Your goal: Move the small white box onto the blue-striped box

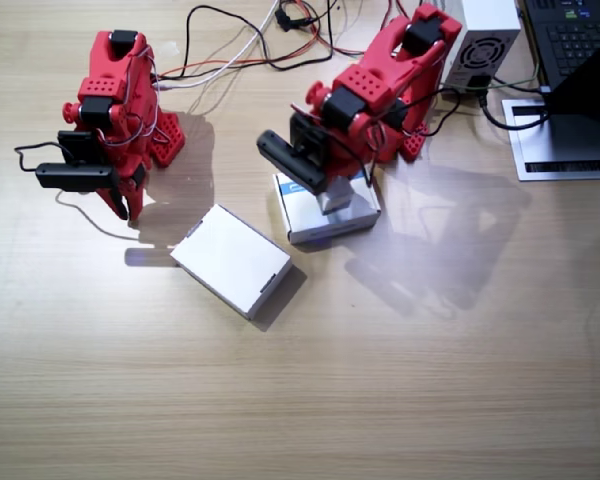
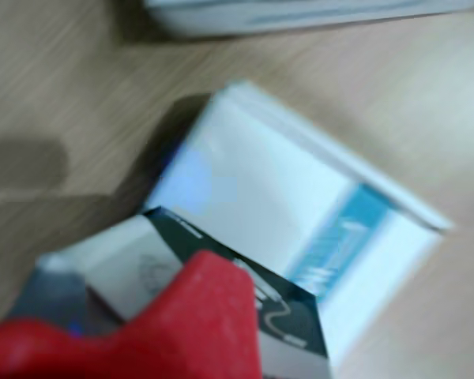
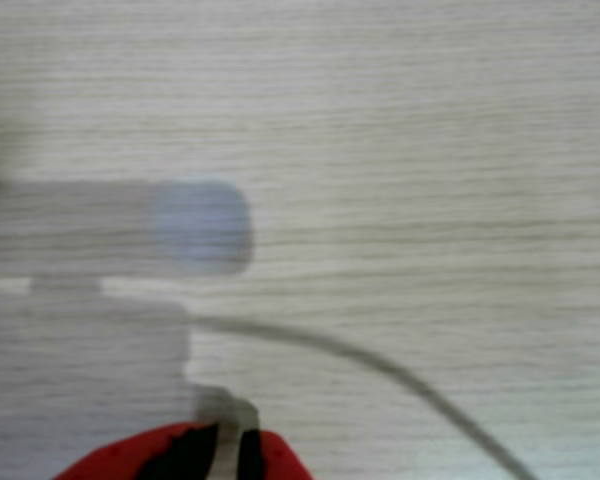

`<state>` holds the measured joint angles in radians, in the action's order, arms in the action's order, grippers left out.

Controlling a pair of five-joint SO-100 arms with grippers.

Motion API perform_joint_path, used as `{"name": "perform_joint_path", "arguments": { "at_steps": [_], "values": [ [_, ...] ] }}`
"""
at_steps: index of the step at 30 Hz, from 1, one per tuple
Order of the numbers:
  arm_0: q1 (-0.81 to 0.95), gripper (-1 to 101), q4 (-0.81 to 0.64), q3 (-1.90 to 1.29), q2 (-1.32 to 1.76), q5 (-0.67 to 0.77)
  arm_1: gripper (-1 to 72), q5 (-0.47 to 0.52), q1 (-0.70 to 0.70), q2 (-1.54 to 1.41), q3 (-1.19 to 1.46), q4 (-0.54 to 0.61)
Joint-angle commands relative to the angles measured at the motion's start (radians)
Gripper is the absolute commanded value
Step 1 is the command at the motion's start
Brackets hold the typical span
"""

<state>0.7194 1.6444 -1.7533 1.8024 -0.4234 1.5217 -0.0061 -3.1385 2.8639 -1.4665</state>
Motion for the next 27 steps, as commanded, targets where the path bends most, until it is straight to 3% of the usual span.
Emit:
{"name": "perform_joint_path", "arguments": {
  "at_steps": [1, 7, 17, 18, 20, 22, 25, 27],
  "values": [
    [-0.057, 29, -0.006, -0.025, 0.072, -0.061, 4.2, -0.02, 0.005, -0.028, -0.012, -0.023],
    [-0.066, 43, -0.002, -0.035, -0.009, -0.055, 4.2, -0.02, 0.005, -0.028, -0.012, -0.023],
    [-0.08, 46, 0.031, -0.064, 0.341, -0.152, 4.2, -0.02, 0.005, -0.028, -0.012, -0.023],
    [-0.138, 44, 0.026, -0.052, 0.357, -0.175, 4.2, -0.02, 0.005, -0.028, -0.012, -0.023],
    [-0.321, 29, 0.015, 0.005, 0.364, -0.218, 4.2, -0.02, 0.005, -0.028, -0.012, -0.023],
    [-0.566, 0, -0.017, 0.04, 0.382, -0.287, 4.2, -0.02, 0.005, -0.028, -0.012, -0.023],
    [-0.914, 0, -0.339, -0.219, 0.588, -0.449, 4.2, -0.02, 0.005, -0.028, -0.012, -0.023],
    [-1.008, 0, -0.494, -0.434, 0.667, -0.528, 4.2, -0.02, 0.005, -0.028, -0.012, -0.023]
  ]
}}
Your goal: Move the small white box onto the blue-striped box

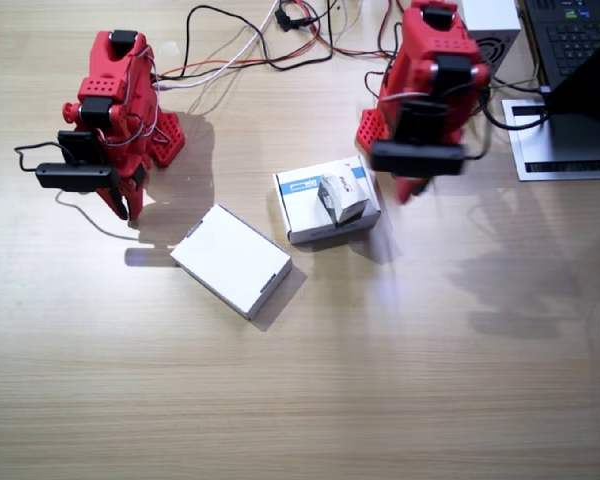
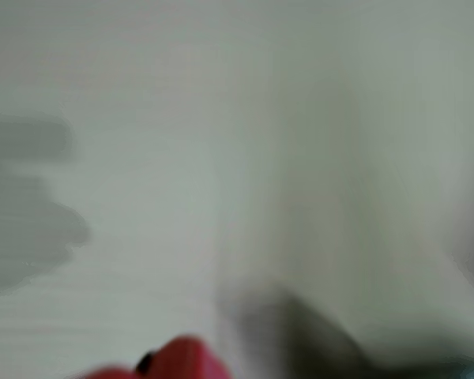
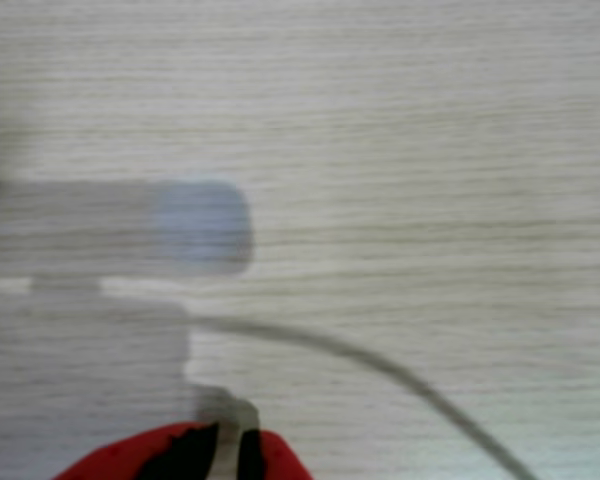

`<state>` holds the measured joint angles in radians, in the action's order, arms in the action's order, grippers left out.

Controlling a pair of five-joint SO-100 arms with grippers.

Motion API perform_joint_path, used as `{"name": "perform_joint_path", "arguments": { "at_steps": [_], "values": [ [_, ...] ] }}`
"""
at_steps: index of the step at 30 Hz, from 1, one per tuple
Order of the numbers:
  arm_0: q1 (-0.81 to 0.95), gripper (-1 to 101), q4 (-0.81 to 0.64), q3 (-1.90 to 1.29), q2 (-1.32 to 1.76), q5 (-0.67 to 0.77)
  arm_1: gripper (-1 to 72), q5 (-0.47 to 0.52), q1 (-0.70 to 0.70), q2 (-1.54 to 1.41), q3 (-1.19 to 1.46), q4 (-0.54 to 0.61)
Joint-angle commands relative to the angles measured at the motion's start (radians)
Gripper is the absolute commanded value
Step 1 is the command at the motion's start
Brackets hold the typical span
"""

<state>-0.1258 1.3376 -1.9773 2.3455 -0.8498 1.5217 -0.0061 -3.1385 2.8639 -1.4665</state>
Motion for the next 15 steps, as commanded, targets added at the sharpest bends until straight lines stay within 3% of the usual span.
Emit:
{"name": "perform_joint_path", "arguments": {
  "at_steps": [1, 5, 15],
  "values": [
    [-0.176, 0, -0.215, -0.278, 0.135, -0.12, 4.2, -0.02, 0.005, -0.028, -0.012, -0.023],
    [-0.16, 0, -0.319, -0.503, 0.264, -0.15, 4.2, -0.02, 0.005, -0.028, -0.012, -0.023],
    [0.043, 0, -0.322, -0.761, 0.503, -0.155, 4.2, -0.02, 0.005, -0.028, -0.012, -0.023]
  ]
}}
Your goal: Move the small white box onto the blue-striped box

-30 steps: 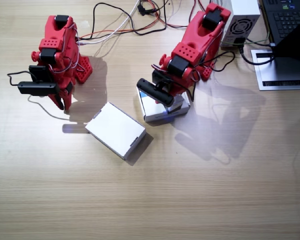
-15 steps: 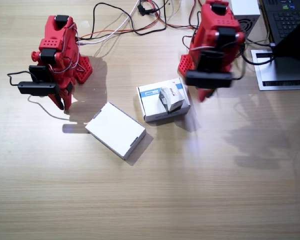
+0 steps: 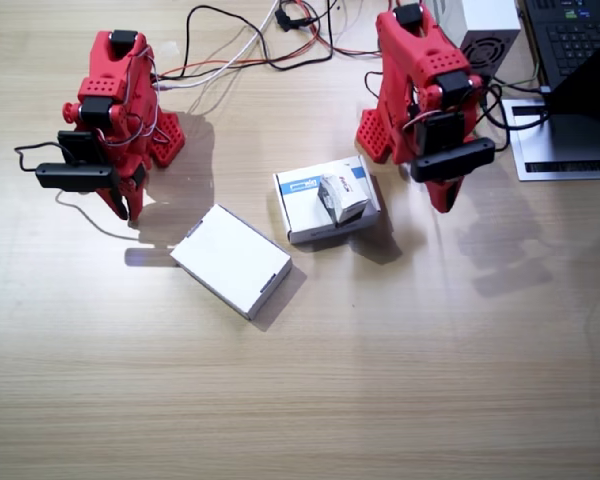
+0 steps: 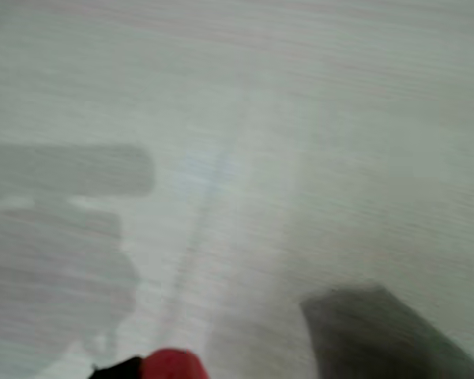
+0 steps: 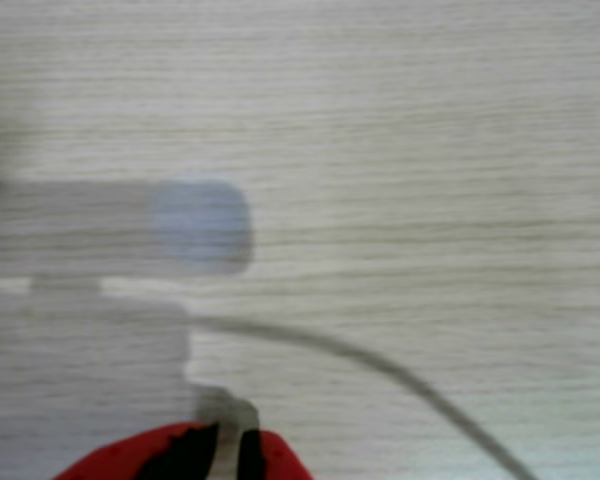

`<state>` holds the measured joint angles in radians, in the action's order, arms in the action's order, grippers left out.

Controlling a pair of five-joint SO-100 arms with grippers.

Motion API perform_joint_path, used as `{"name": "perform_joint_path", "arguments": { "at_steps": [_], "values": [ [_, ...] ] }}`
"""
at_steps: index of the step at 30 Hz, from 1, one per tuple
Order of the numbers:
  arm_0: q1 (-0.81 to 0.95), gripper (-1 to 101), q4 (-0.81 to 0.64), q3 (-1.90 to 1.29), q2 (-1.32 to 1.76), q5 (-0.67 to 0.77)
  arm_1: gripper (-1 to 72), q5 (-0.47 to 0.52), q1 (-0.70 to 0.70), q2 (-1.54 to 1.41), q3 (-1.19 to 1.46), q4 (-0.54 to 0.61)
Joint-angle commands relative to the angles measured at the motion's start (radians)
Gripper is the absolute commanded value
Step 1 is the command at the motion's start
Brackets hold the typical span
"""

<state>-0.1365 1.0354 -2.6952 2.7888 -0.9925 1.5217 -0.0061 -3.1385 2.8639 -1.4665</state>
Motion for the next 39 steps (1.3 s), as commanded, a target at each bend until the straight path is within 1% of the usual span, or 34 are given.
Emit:
{"name": "perform_joint_path", "arguments": {
  "at_steps": [1, 5, 8, 9, 12, 16, 18, 19, 21, 22, 23, 30, 39],
  "values": [
    [0.074, 0, -0.025, -0.06, 0.08, -0.005, 4.2, -0.02, 0.005, -0.028, -0.012, -0.023],
    [0.152, 0, -0.023, -0.172, 0.207, 0.003, 4.2, -0.02, 0.005, -0.028, -0.012, -0.023],
    [0.198, 0, 0.054, -0.25, 0.376, -0.006, 4.2, -0.02, 0.005, -0.028, -0.012, -0.023],
    [0.206, 0, 0.104, -0.29, 0.482, -0.023, 4.2, -0.02, 0.005, -0.028, -0.012, -0.023],
    [0.213, 0, 0.129, -0.318, 0.486, -0.08, 4.2, -0.02, 0.005, -0.028, -0.012, -0.023],
    [0.245, 0, 0.173, -0.344, 0.486, -0.189, 4.2, -0.02, 0.005, -0.028, -0.012, -0.023],
    [0.242, 0, 0.183, -0.344, 0.486, -0.276, 4.2, -0.02, 0.005, -0.028, -0.012, -0.023],
    [0.233, 0, 0.184, -0.344, 0.486, -0.291, 4.2, -0.02, 0.005, -0.028, -0.012, -0.023],
    [0.218, 0, 0.183, -0.344, 0.486, -0.256, 4.2, -0.02, 0.005, -0.028, -0.012, -0.023],
    [0.21, 0, 0.176, -0.344, 0.486, -0.186, 4.2, -0.02, 0.005, -0.028, -0.012, -0.023],
    [0.199, 0, 0.173, -0.344, 0.486, -0.153, 4.2, -0.02, 0.005, -0.028, -0.012, -0.023],
    [0.169, 0, 0.158, -0.344, 0.434, -0.264, 4.2, -0.02, 0.005, -0.028, -0.012, -0.023],
    [0.164, 0, 0.176, -0.344, 0.48, -0.199, 4.2, -0.02, 0.005, -0.028, -0.012, -0.023]
  ]
}}
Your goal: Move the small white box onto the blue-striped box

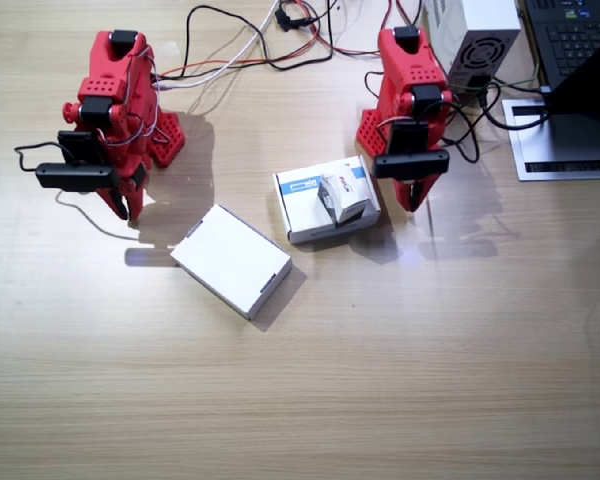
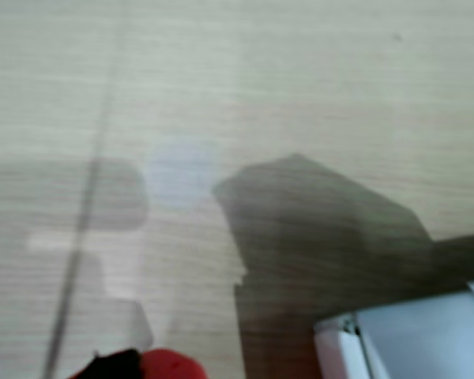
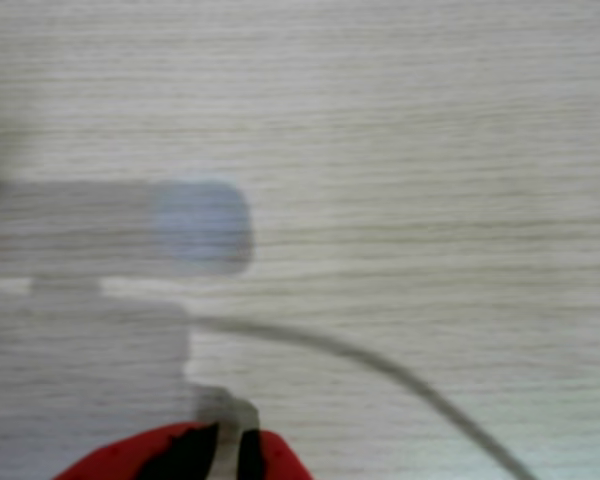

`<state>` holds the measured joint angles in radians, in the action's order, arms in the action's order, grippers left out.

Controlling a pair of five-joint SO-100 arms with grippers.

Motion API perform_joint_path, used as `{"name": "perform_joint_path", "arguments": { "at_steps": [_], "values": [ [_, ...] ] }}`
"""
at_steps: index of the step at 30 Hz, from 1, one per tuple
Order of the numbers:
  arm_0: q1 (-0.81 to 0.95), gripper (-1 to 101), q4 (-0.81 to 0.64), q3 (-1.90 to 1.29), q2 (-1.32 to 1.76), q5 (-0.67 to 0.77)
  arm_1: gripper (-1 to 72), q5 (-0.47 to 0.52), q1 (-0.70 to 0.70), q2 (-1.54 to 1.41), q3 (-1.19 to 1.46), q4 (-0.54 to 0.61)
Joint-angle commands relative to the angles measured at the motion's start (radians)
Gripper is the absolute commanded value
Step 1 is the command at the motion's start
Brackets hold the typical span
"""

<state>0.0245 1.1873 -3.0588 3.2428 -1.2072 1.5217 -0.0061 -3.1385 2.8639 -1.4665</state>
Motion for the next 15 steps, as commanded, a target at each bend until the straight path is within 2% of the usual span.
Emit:
{"name": "perform_joint_path", "arguments": {
  "at_steps": [1, 15],
  "values": [
    [0.009, 0, 0.025, 0.02, 0.026, 0.009, 4.2, -0.02, 0.005, -0.028, -0.012, -0.023],
    [0.011, 0, 0.023, 0.02, 0.029, 0.032, 4.2, -0.02, 0.005, -0.028, -0.012, -0.023]
  ]
}}
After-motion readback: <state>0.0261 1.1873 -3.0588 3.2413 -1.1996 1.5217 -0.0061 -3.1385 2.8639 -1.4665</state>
